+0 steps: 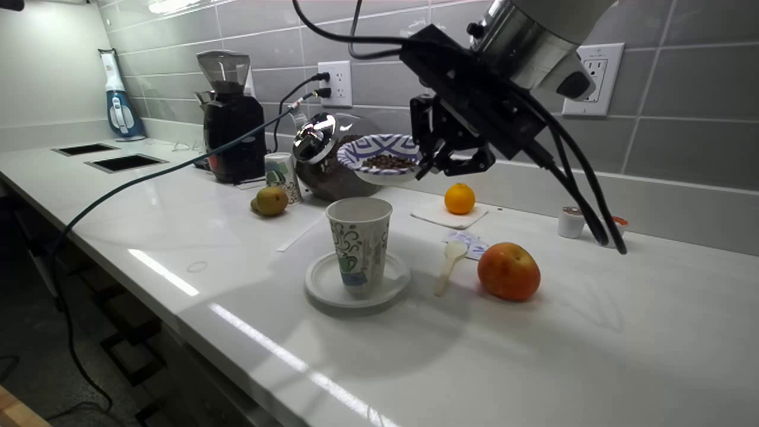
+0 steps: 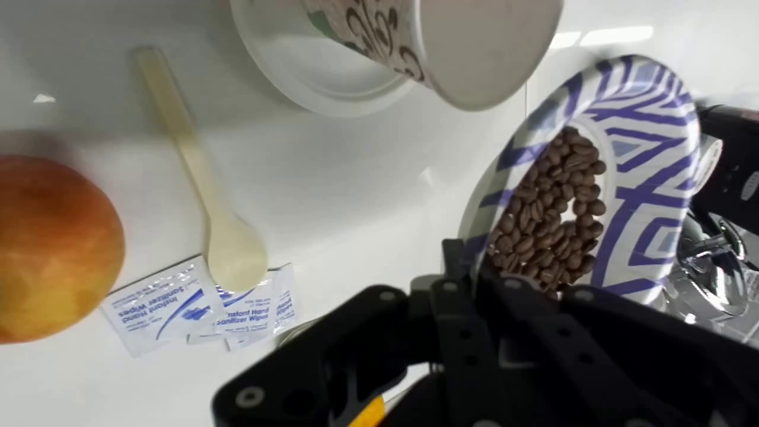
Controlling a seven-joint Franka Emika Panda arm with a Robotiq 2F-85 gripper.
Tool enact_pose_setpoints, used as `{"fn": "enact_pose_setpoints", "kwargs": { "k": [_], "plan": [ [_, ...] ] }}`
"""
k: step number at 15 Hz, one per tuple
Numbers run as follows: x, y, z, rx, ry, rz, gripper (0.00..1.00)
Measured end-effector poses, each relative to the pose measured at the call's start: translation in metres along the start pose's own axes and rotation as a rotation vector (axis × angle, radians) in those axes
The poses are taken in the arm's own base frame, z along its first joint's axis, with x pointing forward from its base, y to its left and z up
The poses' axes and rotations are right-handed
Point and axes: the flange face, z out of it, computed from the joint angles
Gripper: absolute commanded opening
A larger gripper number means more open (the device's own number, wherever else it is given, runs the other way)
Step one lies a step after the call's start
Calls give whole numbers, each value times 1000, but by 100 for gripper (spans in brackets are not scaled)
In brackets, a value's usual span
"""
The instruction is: Pour the contents in the bowl into the coffee cup.
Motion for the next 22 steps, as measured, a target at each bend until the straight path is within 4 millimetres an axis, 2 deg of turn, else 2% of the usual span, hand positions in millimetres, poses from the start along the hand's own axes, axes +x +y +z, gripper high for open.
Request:
{"fn": "enact_pose_setpoints", "kwargs": {
  "k": [4, 7, 11, 15, 22],
  "plan": [
    [-30, 1, -36, 0, 74, 21, 3],
    [-38, -10, -46, -1, 111, 12, 3],
    [-37, -25, -40, -56, 155, -11, 3],
    [-40, -29, -29, -96, 193, -27, 3],
    [-56, -16, -18, -90, 283, -172, 3]
  ]
}}
